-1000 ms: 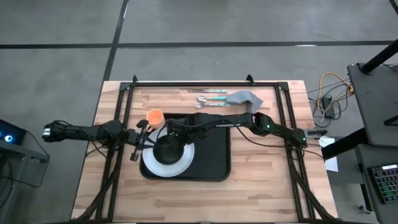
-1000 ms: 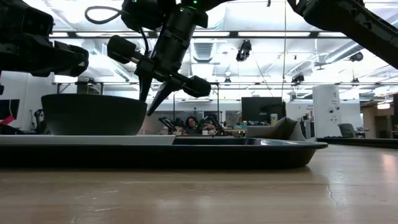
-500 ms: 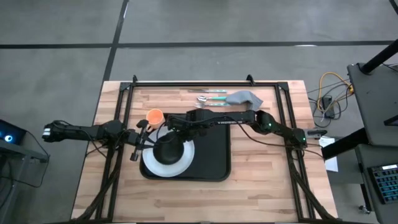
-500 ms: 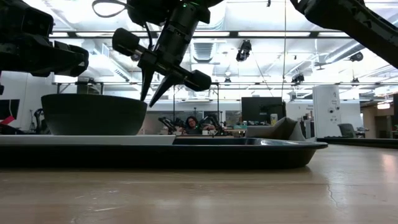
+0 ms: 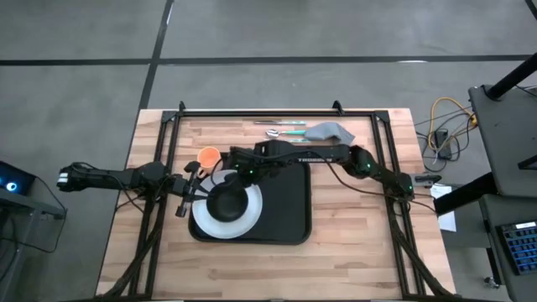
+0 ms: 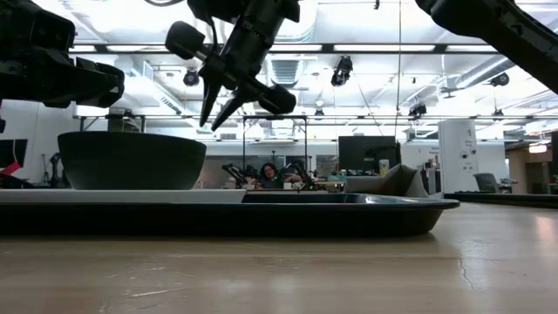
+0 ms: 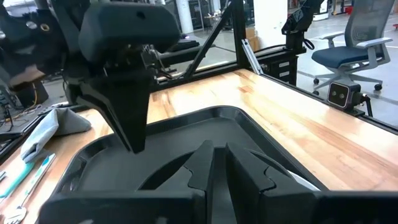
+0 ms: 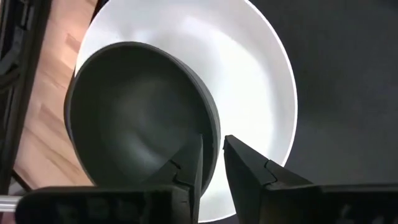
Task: Set up tray
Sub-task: Put the gray napkin to the right of the white plate on the black tray
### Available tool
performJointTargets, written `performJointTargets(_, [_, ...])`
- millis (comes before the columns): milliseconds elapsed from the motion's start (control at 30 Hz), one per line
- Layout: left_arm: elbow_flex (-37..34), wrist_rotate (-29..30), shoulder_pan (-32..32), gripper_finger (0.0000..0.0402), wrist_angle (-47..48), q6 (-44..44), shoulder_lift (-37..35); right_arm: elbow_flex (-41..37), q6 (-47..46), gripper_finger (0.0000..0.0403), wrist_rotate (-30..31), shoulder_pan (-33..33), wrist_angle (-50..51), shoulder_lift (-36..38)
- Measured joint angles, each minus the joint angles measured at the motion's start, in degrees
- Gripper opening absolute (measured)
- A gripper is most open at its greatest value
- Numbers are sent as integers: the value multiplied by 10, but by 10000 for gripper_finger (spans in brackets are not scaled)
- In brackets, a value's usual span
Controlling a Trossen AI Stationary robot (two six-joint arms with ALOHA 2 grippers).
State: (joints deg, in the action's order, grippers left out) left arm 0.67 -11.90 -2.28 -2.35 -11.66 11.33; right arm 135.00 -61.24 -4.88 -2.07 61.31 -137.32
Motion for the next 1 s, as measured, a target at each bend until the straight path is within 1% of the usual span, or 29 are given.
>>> performJointTargets(133, [0,0,0,22,0,0,0,0,14,56,2,-2,2,6])
performJointTargets(633, [0,0,0,22,0,0,0,0,114,54,3,-14,22,11])
performJointTargets(767, [0,0,0,22,0,0,0,0,152,54,1,-25,44,12])
performJointTargets(1000, [0,0,0,22,0,0,0,0,228,52,1,-52,124,17])
